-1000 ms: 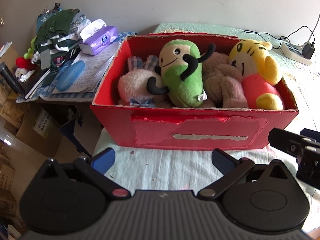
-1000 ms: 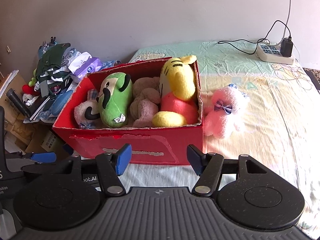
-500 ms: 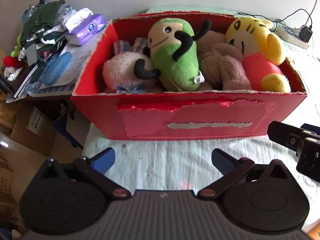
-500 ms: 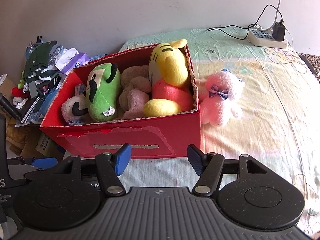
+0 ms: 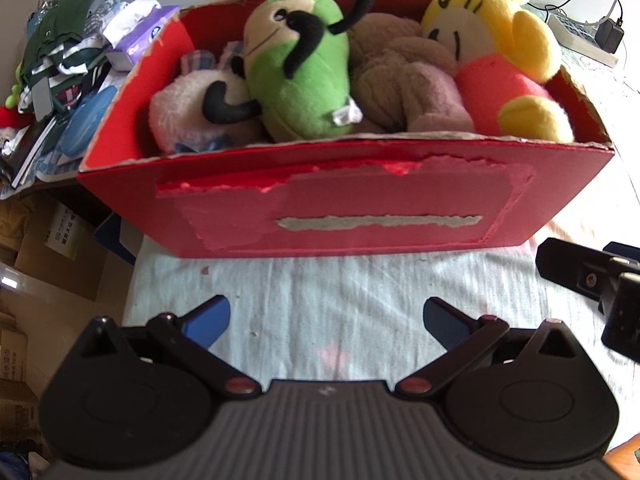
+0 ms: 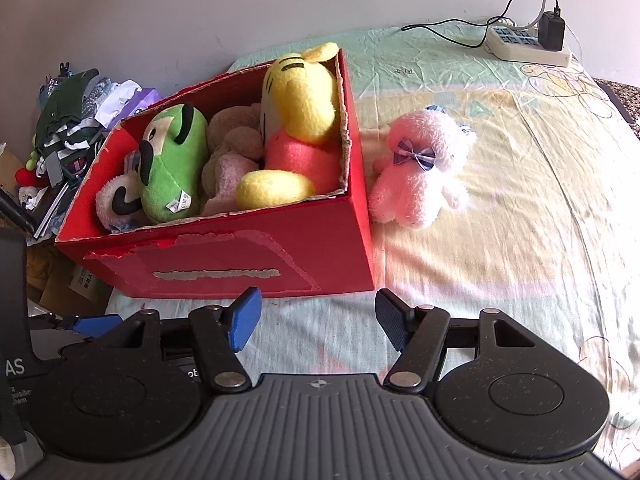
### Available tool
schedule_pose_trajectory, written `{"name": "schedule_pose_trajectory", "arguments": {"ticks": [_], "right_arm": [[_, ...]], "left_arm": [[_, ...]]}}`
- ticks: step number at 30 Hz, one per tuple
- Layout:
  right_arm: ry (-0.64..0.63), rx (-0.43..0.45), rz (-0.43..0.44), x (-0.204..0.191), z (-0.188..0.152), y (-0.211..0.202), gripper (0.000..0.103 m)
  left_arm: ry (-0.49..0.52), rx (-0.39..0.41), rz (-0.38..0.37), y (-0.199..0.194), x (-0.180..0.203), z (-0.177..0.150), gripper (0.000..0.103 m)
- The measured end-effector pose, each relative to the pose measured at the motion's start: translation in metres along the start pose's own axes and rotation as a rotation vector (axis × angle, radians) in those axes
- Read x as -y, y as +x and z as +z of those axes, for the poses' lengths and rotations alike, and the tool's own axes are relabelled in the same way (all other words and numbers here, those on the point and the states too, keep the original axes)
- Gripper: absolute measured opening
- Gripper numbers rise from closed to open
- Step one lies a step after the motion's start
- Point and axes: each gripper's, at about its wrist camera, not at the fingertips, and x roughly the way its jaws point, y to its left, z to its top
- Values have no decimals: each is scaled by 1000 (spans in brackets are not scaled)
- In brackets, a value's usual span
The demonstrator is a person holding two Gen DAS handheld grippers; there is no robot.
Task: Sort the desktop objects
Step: 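Withdraw the right gripper back from the red box, then move the right gripper toward the white bunny with plaid ears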
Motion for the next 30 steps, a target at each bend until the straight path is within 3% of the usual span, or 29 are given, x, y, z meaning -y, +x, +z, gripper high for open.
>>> {"name": "schedule_pose_trajectory", "arguments": {"ticks": [11, 22, 30], "right_arm": [[-33, -57, 28, 36, 7, -3, 66], [-28, -78, 26, 82, 16, -7, 66], [-22, -84, 21, 114, 17, -10, 66]], "left_arm": [[3, -17, 20, -1, 45, -1, 103], [41, -18, -25, -4, 96, -7, 103], [92, 28, -71, -15, 135, -9, 103]]}}
